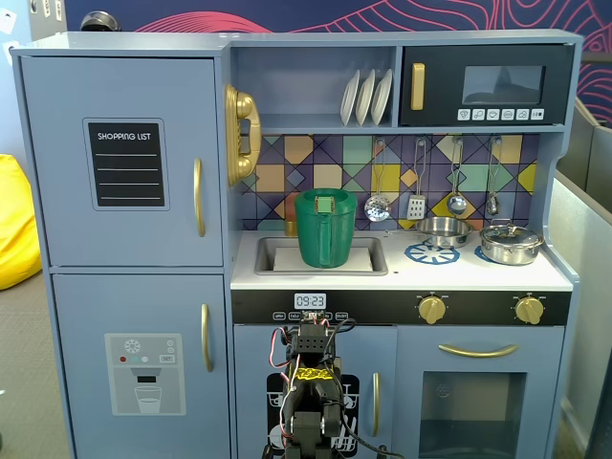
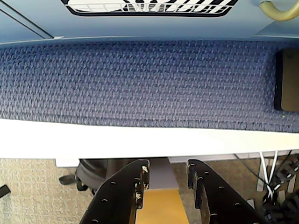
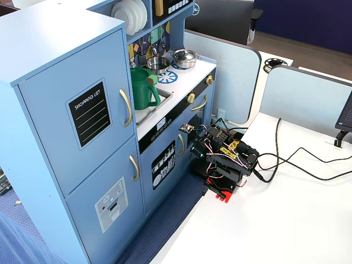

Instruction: Open the left cabinet door

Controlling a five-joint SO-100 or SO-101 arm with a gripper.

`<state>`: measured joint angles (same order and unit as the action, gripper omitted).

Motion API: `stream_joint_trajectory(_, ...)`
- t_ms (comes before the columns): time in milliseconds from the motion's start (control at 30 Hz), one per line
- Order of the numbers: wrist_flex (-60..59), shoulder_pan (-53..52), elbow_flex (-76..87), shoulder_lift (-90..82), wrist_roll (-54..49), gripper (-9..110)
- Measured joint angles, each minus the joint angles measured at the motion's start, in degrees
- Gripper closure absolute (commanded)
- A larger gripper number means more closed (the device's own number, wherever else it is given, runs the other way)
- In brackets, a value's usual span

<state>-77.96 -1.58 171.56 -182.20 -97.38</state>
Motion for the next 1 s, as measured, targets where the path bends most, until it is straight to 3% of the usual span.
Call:
stream_joint_trajectory(567,0.26,1.76,0.09,0.0,2.64,101)
stream_joint_trajectory(800,6.94,13.45,-3.43,6.33,9.76,101)
stream_joint_trajectory(1000,18.72,21.09,-13.01,8.96,8.35,101)
